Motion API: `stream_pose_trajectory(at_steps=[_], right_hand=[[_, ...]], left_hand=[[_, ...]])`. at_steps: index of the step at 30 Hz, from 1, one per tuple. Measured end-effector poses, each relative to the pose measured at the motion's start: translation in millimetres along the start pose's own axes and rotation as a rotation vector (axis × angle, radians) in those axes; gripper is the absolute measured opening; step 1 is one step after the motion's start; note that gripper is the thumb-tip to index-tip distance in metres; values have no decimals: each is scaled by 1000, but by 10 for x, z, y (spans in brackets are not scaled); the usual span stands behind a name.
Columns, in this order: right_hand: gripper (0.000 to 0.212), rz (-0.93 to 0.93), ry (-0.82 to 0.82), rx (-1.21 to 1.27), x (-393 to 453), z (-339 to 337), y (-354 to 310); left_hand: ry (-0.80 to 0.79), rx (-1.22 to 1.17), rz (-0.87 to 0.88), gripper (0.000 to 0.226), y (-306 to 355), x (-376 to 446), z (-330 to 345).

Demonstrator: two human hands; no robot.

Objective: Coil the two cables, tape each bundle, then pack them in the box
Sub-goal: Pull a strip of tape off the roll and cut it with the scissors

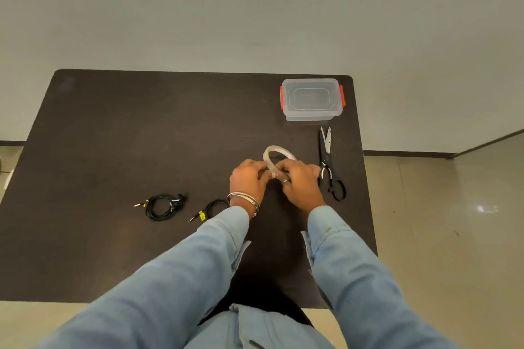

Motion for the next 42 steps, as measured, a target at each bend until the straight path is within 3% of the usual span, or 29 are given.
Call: stream_pose_trajectory(at_steps=[4,12,21,32,42], right_hand=[[17,-72,-96,-7,-37,71,-178],[16,-120,-145,-43,-167,225,-523],[26,-127,-101,-139,-223,342,-971],[24,-122,-117,-242,-225,589,-1362],[19,-49,35,-438,-189,720,-1383]], left_hand=[[78,50,26,22,-91,-79,-221],[53,92,34,20,-347,-205,-498],[-26,-278,-74,22,-767,-245,-768],[-29,-340,-112,10,-1203,-198,-1059],[-52,-364,-107,14,-1329,-128,-1115]])
Point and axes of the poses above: each hand's wrist, its own x-axis towards the middle knuckle, its own z-axis out of the palm, y = z × x, the point moved 7 cm from there along x, towards the middle knuckle, and after that the axes turned 11 degrees about z, right-handed, at the moved point
